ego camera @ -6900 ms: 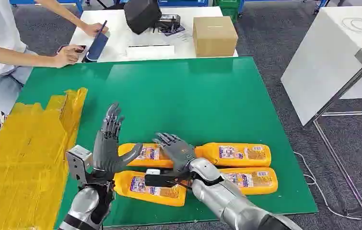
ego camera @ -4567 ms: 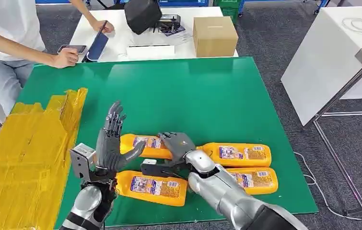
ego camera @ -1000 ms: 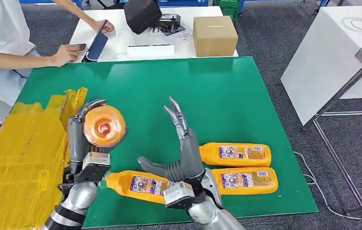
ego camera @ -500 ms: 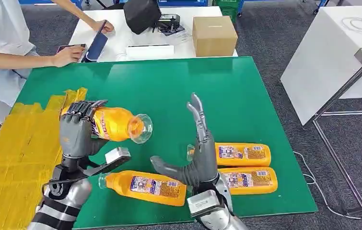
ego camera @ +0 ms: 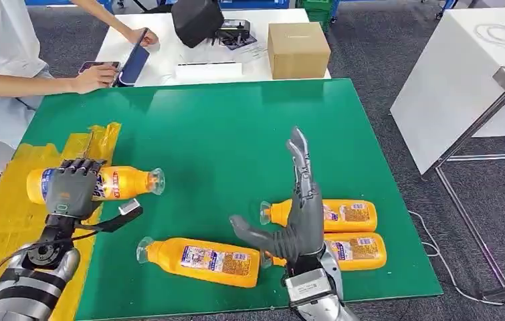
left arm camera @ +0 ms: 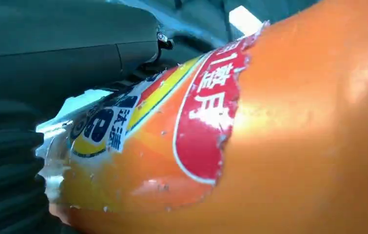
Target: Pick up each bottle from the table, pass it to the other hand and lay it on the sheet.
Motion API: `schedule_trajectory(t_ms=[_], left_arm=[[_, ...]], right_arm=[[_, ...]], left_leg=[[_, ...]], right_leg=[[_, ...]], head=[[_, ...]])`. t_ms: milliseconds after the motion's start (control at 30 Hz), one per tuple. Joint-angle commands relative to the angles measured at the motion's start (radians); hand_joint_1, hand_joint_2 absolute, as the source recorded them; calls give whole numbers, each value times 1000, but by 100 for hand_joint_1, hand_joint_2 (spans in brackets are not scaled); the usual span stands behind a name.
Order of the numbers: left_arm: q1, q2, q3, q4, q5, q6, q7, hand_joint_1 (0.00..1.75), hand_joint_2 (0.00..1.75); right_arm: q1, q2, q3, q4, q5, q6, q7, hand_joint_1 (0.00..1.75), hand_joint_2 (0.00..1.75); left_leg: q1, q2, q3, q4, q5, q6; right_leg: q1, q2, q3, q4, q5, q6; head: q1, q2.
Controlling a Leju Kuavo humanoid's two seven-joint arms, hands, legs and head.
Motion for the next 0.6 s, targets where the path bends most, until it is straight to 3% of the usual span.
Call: schedule_trajectory(t_ms=[33,167,367,600], left_arm=[[-85,54,34,254,43,-83,10,175,175],[-43,56,52,225,186,-175,-84,175,175],[-52,72,20,286,202,-263,-65,175,175],[-5,111,15,258,293,-294,-142,175,175]], right_arm=[[-4,-21,-47,27,21,1,21,0,175],[-3,-17,-61,42,27,13,29,0,175],[-11,-16,-57,62,26,44,42,0,175],[-23,-17,-61,81,20,53,44,0,175]], left_leg=[[2,0,4,-1,0,-1],[1,1,3,-1,-1,-1],[2,1,2,-1,0,0],[2,3,5,-2,-1,-1]], right_leg=[[2,-2,4,-2,-1,-2],[2,0,3,-1,-1,-1],[3,0,3,-1,0,-1],[3,2,5,-2,0,-2]], head=[[0,0],[0,0],[0,0],[0,0]])
